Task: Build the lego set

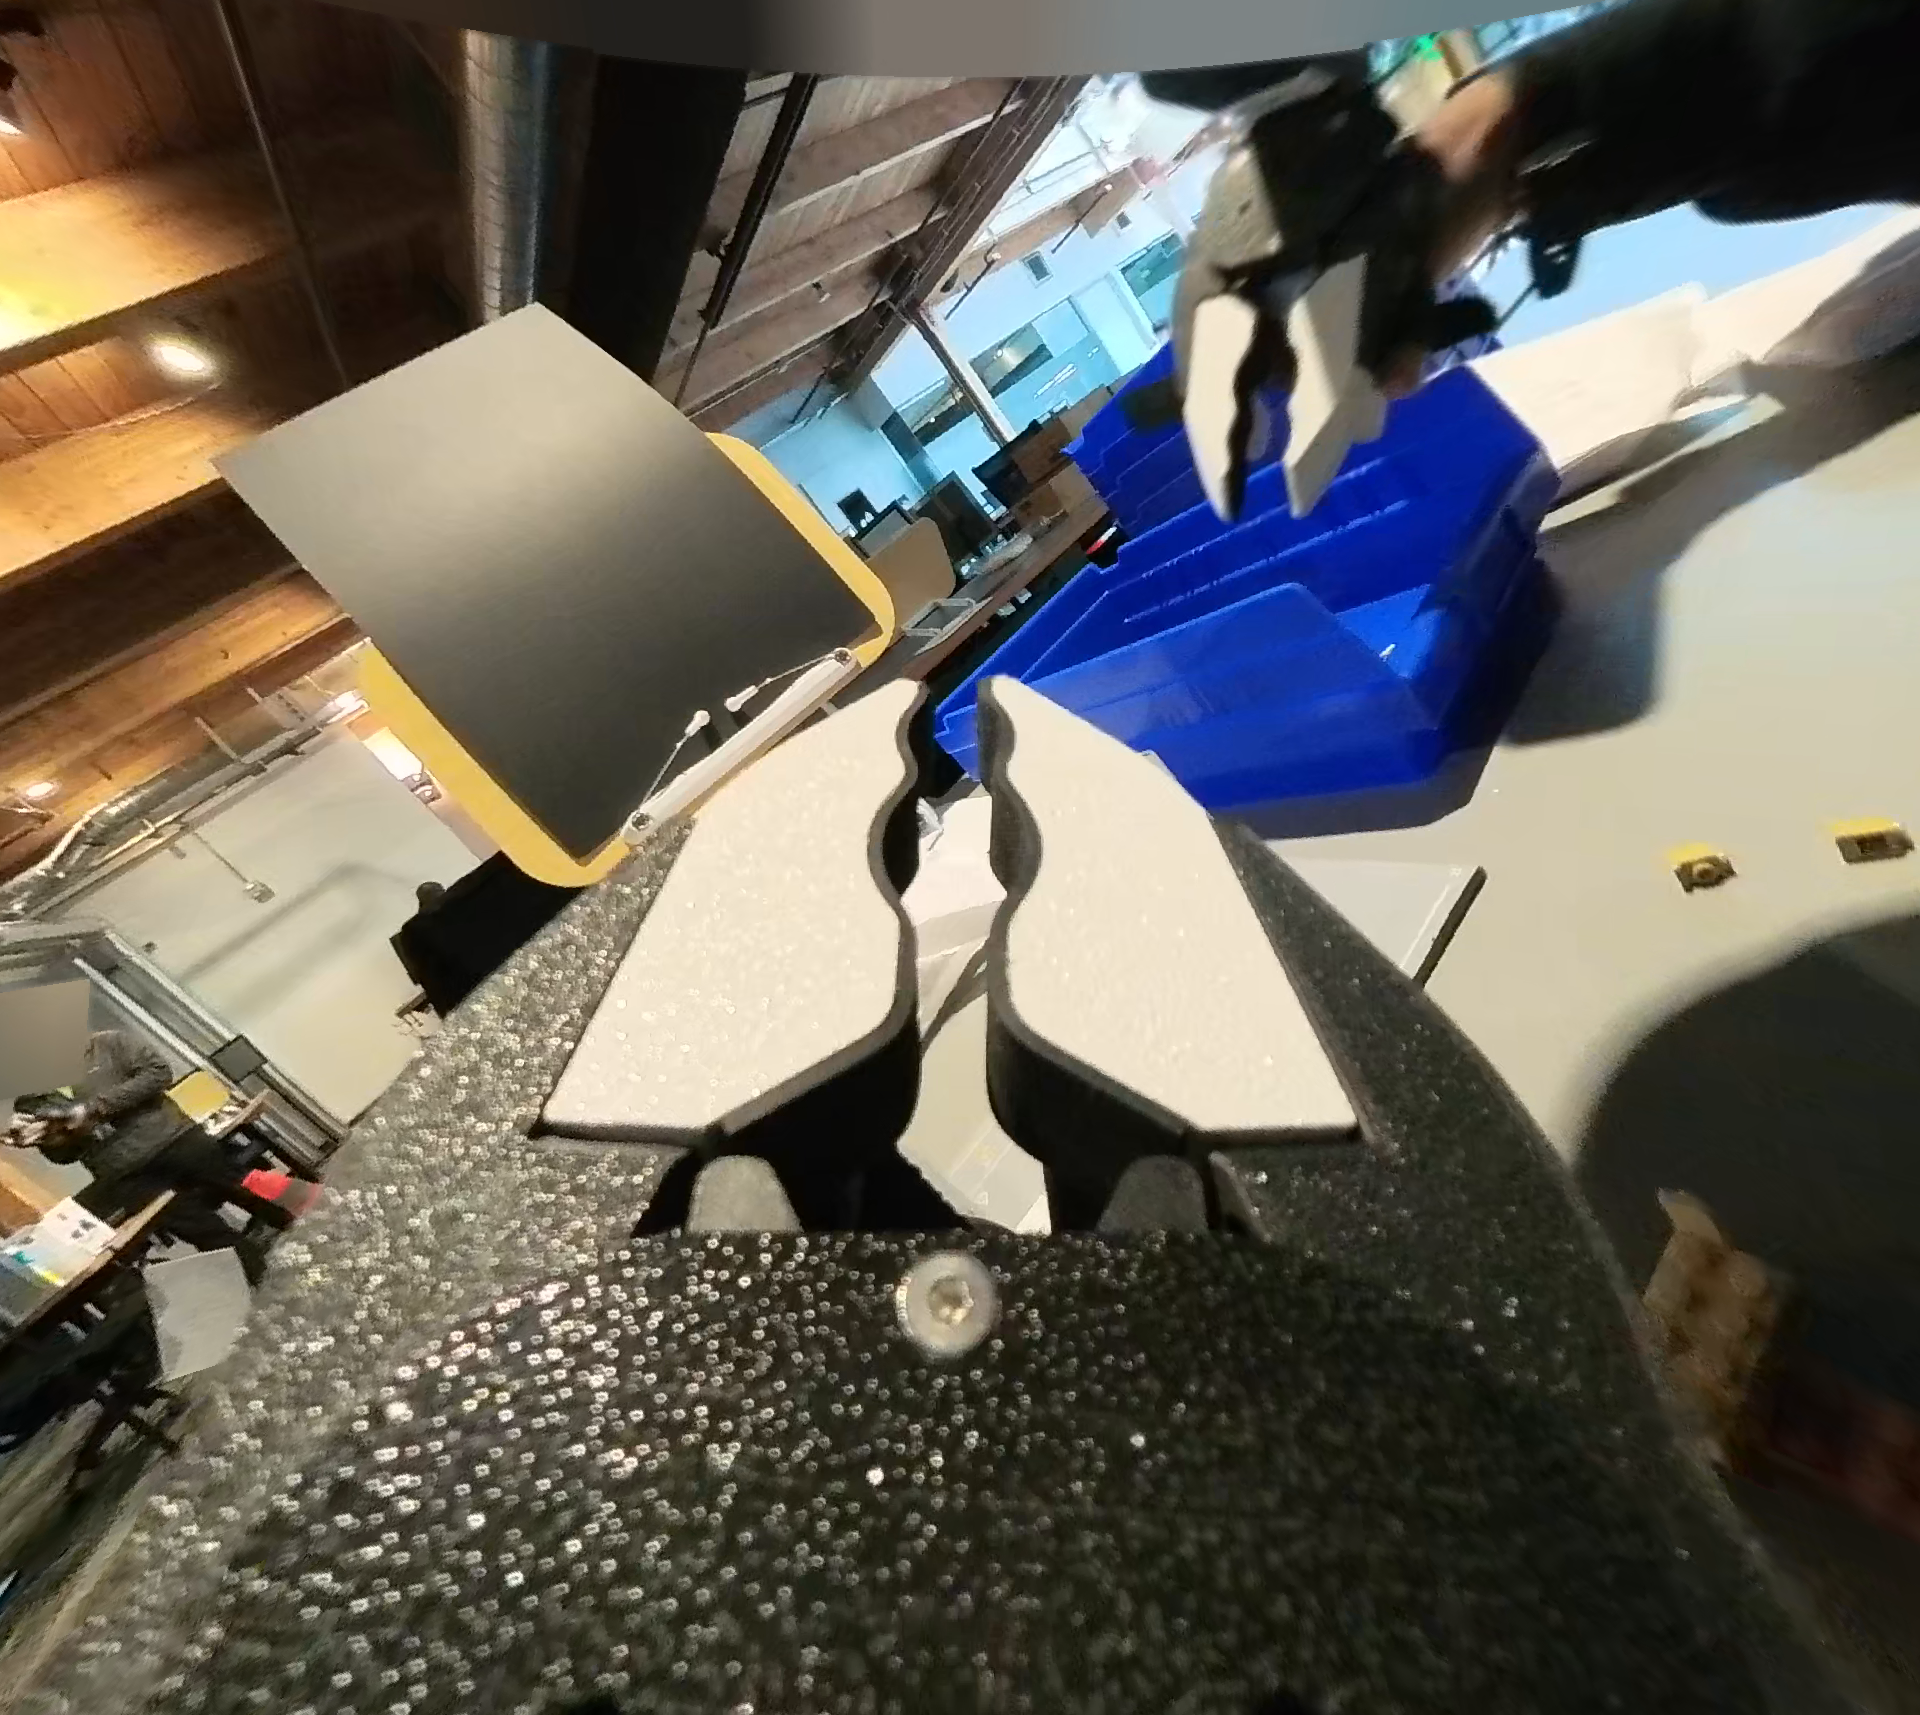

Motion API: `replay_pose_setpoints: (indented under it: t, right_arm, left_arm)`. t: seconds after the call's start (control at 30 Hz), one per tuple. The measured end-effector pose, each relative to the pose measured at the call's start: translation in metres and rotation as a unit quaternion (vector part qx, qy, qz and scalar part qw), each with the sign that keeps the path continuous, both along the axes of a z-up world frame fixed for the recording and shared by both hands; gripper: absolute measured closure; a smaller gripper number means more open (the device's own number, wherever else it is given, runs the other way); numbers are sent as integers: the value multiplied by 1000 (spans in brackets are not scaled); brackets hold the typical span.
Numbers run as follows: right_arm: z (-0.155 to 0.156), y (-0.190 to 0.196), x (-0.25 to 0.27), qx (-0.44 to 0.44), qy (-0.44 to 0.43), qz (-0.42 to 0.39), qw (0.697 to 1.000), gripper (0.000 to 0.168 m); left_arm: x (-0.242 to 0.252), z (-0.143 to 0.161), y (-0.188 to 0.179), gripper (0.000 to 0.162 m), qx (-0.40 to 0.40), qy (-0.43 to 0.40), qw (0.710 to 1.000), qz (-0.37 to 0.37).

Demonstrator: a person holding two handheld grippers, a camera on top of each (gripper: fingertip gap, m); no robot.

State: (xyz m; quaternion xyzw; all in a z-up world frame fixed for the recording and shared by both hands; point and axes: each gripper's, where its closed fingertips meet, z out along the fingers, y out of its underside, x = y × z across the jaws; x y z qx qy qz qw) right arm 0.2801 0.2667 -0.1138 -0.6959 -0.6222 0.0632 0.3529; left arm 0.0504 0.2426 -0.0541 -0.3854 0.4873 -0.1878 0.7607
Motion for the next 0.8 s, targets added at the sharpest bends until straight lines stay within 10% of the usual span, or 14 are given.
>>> replay_pose_setpoints:
  t: [0.8]
  right_arm:
    - [-97, 27, -23, -184, -108, 116, 970, 154]
  left_arm:
    - [0, -8, 4, 155, -14, 6, 1000, 0]
